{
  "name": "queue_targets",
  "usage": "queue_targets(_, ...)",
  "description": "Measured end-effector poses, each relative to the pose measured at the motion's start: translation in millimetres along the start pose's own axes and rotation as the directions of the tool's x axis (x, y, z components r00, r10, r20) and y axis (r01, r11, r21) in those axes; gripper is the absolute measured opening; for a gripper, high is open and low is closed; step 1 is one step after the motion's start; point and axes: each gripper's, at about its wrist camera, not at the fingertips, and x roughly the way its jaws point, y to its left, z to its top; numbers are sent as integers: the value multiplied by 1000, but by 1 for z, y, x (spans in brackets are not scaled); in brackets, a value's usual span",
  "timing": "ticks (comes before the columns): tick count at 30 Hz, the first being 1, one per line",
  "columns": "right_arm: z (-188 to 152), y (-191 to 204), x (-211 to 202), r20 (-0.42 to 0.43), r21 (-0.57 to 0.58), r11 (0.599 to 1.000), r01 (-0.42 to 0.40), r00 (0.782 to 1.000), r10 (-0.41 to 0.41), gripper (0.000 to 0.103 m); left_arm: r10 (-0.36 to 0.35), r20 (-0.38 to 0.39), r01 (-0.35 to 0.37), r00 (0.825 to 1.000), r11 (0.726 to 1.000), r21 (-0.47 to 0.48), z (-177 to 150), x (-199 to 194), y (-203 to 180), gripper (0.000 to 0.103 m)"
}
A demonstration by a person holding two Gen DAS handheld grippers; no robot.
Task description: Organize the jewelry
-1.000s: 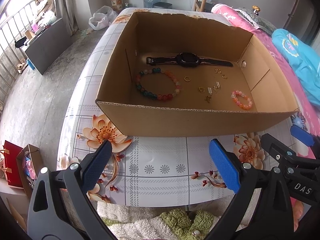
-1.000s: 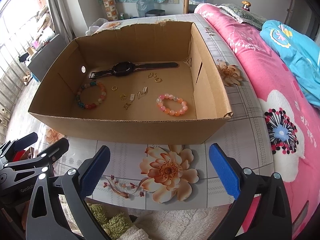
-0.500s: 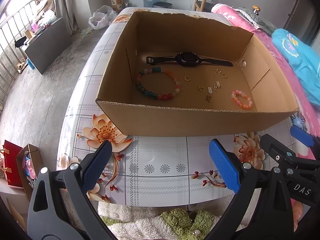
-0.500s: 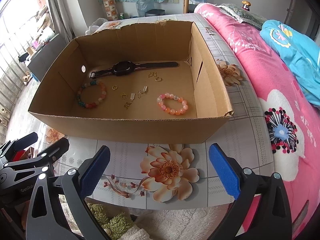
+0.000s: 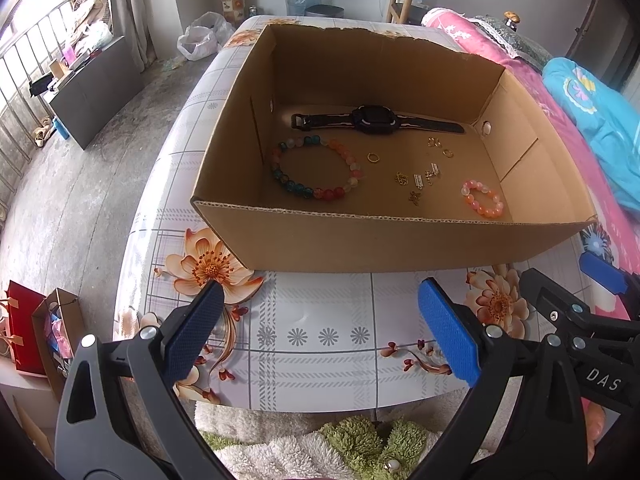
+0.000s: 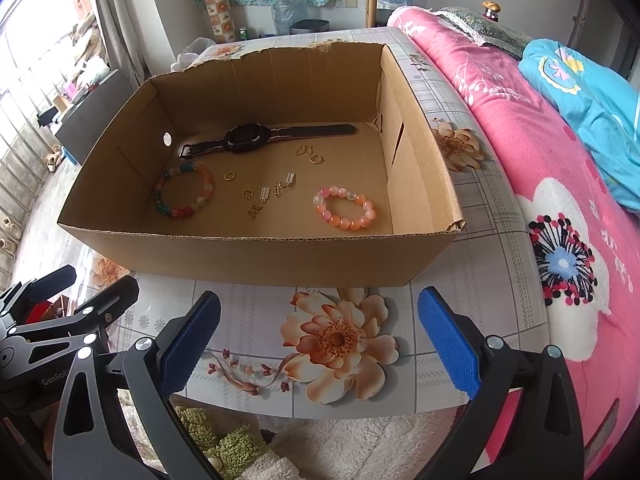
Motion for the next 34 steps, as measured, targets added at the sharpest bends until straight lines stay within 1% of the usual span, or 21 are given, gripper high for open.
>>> queue_targets(34, 2, 0, 0, -6, 5, 1000, 10, 1000, -10, 96, -10, -6, 10, 1000, 1000, 3, 1, 2, -1, 94)
